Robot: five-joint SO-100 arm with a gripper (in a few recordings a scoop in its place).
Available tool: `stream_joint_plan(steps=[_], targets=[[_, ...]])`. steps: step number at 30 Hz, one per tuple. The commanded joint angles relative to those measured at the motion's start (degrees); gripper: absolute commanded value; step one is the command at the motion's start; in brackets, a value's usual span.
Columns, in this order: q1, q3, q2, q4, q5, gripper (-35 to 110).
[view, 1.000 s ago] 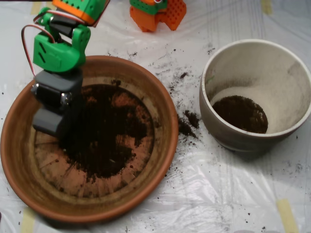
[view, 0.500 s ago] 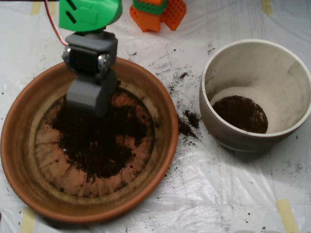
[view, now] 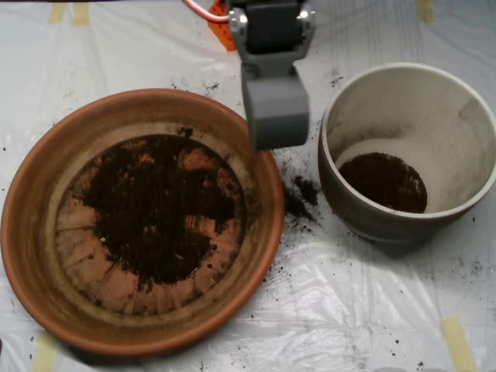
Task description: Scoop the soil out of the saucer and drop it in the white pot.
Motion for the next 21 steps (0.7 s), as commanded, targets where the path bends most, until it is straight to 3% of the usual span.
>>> stream_joint_plan(steps=[1, 6, 11, 16, 21], targets=[[-8.53, -6.68, 0.00, 2.81, 0.09, -1], [-17.58, -9.84, -4.83, 5.98, -1.49, -1], [-20.04, -10.11, -6.59, 6.15, -1.85, 0], [-20.57, -9.40, -6.24, 7.03, -2.90, 27], [-20.21, -9.58, -6.06, 7.56, -2.64, 34]])
